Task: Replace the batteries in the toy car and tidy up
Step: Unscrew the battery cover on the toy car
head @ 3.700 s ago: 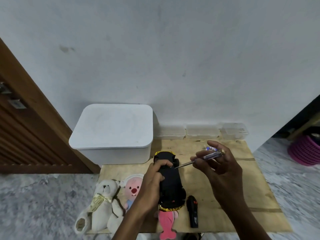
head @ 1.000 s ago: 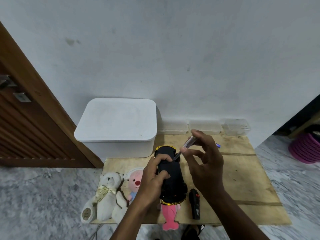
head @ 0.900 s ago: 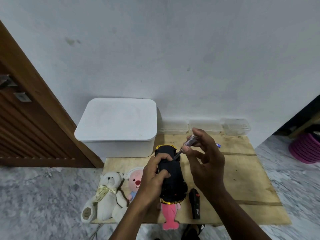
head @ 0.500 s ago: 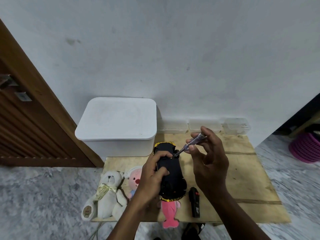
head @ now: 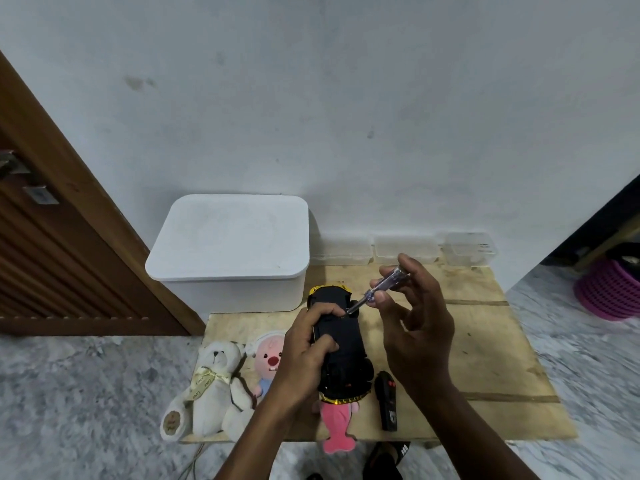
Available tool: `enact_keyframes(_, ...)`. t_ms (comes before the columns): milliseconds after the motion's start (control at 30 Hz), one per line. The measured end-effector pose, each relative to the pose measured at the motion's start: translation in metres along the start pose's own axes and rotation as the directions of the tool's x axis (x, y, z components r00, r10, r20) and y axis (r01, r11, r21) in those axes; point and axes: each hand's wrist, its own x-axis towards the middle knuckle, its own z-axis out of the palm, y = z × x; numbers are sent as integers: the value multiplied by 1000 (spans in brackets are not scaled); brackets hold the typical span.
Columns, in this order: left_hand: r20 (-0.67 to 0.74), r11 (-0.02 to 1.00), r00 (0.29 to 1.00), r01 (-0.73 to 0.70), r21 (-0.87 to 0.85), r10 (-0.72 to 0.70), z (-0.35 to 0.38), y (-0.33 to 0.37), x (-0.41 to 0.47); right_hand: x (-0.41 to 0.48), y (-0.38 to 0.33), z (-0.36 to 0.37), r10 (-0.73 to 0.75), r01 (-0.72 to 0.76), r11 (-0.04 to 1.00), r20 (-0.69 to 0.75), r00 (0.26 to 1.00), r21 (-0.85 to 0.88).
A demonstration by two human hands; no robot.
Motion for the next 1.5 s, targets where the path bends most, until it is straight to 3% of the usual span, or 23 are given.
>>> enact_keyframes(267, -2, 1000, 1000, 17, 2, -17, 5, 0, -1, 0, 0, -2, -22, 24, 997, 28, 999, -71)
enact_keyframes(1500, -12, 998, 1000, -19, 56, 20, -1, 2, 2, 8, 1, 0, 99, -99, 995, 7, 995, -9)
